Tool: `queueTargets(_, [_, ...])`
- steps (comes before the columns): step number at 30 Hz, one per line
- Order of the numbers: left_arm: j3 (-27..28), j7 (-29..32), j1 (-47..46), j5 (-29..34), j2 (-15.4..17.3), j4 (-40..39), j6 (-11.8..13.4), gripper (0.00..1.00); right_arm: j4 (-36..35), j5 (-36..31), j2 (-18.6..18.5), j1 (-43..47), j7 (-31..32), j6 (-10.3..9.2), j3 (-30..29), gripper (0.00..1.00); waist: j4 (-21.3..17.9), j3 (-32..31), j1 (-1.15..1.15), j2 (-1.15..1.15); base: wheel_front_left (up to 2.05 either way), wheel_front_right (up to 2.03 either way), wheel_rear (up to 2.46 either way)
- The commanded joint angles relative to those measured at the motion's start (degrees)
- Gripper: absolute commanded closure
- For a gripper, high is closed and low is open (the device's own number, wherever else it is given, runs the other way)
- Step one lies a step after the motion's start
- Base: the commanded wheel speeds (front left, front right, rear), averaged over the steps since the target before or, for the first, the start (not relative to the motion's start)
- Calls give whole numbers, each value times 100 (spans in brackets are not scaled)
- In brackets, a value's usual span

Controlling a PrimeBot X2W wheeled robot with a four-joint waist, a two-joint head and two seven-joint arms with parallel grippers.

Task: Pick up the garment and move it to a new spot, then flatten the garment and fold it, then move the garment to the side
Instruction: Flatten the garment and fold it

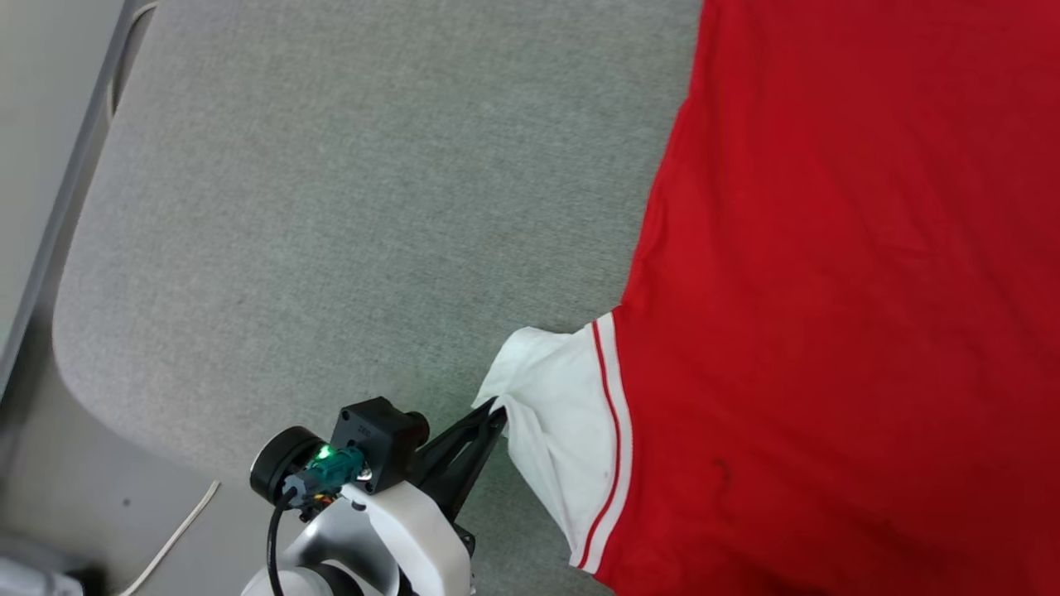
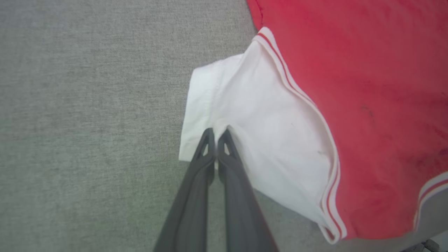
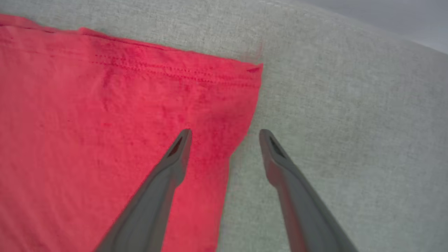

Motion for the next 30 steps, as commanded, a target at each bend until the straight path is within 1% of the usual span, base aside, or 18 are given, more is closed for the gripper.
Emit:
queueTargets(1, [-21, -40, -72, 44, -35, -12, -13, 100, -3, -159, 57, -54, 53, -5, -115, 0, 243, 218, -1, 0, 0, 0, 0])
queueTargets(5, [-64, -101, -120, 49, -102, 6, -15, 100, -146, -586, 189, 157, 220, -5, -403, 0, 355, 305, -1, 0, 0, 0, 0])
queueTargets(13, [-106, -204, -204, 72, -163, 85, -24, 100, -295, -820, 517, 863, 614, -4, -719, 0, 413, 386, -1, 0, 0, 0, 0])
queueTargets(14, [-107, -203, -222, 90, -152, 99, -22, 100, -311, -826, 520, 947, 659, -4, -739, 25, 410, 387, -1, 0, 0, 0, 0])
queueTargets(15, [-109, -207, -231, 96, -149, 111, -19, 100, -349, -829, 524, 1023, 671, -4, -756, 65, 407, 385, -1, 0, 0, 0, 0])
queueTargets(16, [-110, -206, -237, 90, -147, 126, -15, 100, -394, -832, 524, 1086, 690, -4, -767, 100, 401, 377, -1, 0, 0, 0, 0])
queueTargets(23, [-76, -223, -244, 81, -94, 214, 26, 100, -655, -785, 403, 1348, 664, -5, -770, 100, 267, 160, -1, 0, 0, 0, 0])
queueTargets(30, [-2, -206, -182, 53, 0, 295, 94, 100, -716, -635, 411, 1754, 469, -5, -762, 100, -37, -326, -1, 0, 0, 0, 0])
